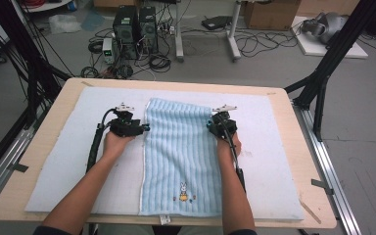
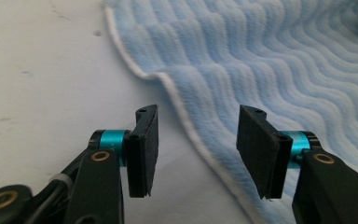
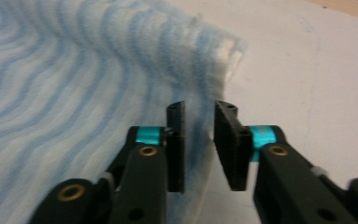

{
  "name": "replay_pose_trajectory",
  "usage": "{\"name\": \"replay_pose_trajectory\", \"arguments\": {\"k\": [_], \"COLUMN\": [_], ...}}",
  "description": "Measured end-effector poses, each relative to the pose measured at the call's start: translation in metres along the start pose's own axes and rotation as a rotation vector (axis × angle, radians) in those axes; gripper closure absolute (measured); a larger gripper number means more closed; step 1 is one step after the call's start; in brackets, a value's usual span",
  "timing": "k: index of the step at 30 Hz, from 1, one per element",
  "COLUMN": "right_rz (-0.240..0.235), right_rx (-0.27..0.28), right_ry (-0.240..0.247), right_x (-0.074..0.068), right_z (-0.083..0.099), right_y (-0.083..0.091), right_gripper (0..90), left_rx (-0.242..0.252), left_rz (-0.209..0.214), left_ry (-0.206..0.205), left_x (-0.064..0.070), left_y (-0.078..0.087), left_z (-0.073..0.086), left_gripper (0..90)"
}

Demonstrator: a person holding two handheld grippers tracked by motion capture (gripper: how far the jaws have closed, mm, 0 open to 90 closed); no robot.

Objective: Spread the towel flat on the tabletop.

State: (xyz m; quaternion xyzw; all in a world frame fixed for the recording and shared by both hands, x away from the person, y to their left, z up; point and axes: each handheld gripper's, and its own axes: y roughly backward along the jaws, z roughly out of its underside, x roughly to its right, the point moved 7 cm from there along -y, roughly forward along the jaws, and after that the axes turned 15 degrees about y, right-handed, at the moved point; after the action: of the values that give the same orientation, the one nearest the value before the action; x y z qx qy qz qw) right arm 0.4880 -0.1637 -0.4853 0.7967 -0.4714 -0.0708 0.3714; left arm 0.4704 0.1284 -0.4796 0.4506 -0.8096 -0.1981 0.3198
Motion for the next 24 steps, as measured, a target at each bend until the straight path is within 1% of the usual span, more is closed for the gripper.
{"name": "replay_pose_trajectory", "arguments": {"k": [1, 2, 3, 4, 5, 6, 7, 8, 9, 11, 12, 13, 14, 15, 16, 17, 19, 20, 21, 24], "right_rz": [-0.016, -0.016, -0.029, -0.033, -0.044, -0.057, -0.068, -0.081, -0.094, -0.115, -0.119, -0.123, -0.134, -0.146, -0.162, -0.165, -0.177, -0.183, -0.189, -0.221], "right_rx": [0.013, 0.021, 0.049, 0.065, 0.084, 0.096, 0.105, 0.109, 0.114, 0.114, 0.123, 0.128, 0.108, 0.098, 0.095, 0.097, 0.102, 0.098, 0.096, 0.087], "right_ry": [0.003, 0.004, -0.002, -0.006, -0.014, -0.019, -0.018, -0.008, 0.007, 0.019, 0.029, 0.038, 0.041, 0.043, 0.053, 0.057, 0.074, 0.078, 0.084, 0.088], "right_x": [-0.001, -0.002, -0.003, -0.003, -0.004, -0.005, -0.006, -0.008, -0.009, -0.013, -0.015, -0.017, -0.018, -0.020, -0.023, -0.024, -0.029, -0.031, -0.034, -0.042], "right_z": [-0.001, -0.001, -0.002, -0.003, -0.003, -0.003, -0.002, -0.001, 0.001, 0.004, 0.006, 0.008, 0.010, 0.011, 0.012, 0.012, 0.011, 0.012, 0.012, 0.014], "right_y": [0.003, 0.006, 0.012, 0.015, 0.021, 0.024, 0.027, 0.032, 0.035, 0.041, 0.044, 0.046, 0.048, 0.049, 0.049, 0.050, 0.050, 0.050, 0.049, 0.046], "right_gripper": [63.8, 60.7, 58.7, 56.9, 54.8, 54.1, 53.8, 53.4, 53.0, 52.5, 52.6, 52.1, 51.1, 51.2, 51.2, 51.2, 51.2, 51.2, 51.2, 51.0], "left_rx": [-0.005, -0.016, -0.022, -0.025, -0.020, -0.017, -0.035, -0.035, -0.017, -0.001, 0.002, -0.001, 0.006, 0.010, 0.015, 0.017, 0.032, 0.037, 0.038, 0.051], "left_rz": [0.000, -0.003, -0.006, -0.011, -0.013, -0.014, -0.020, -0.025, -0.035, -0.053, -0.047, -0.034, -0.023, -0.031, -0.037, -0.041, -0.051, -0.061, -0.074, -0.109], "left_ry": [-0.013, -0.028, -0.035, -0.051, -0.054, -0.052, -0.058, -0.060, -0.070, -0.088, -0.096, -0.099, -0.091, -0.105, -0.107, -0.105, -0.079, -0.074, -0.073, -0.033], "left_x": [0.003, 0.007, 0.008, 0.011, 0.013, 0.014, 0.014, 0.014, 0.014, 0.014, 0.014, 0.014, 0.014, 0.014, 0.013, 0.012, 0.009, 0.006, 0.002, -0.014], "left_y": [0.000, -0.001, -0.002, -0.003, -0.004, -0.005, -0.007, -0.009, -0.009, -0.009, -0.009, -0.009, -0.009, -0.010, -0.010, -0.011, -0.012, -0.012, -0.012, -0.011], "left_z": [0.001, 0.003, 0.004, 0.006, 0.007, 0.009, 0.013, 0.015, 0.017, 0.017, 0.017, 0.017, 0.016, 0.016, 0.015, 0.014, 0.012, 0.010, 0.008, 0.001], "left_gripper": [48.1, 47.8, 47.8, 47.6, 47.8, 48.1, 48.4, 48.5, 49.1, 54.3, 57.5, 64.6, 71.7, 79.2, 83.5, 84.5, 85.3, 85.5, 85.7, 86.0]}}
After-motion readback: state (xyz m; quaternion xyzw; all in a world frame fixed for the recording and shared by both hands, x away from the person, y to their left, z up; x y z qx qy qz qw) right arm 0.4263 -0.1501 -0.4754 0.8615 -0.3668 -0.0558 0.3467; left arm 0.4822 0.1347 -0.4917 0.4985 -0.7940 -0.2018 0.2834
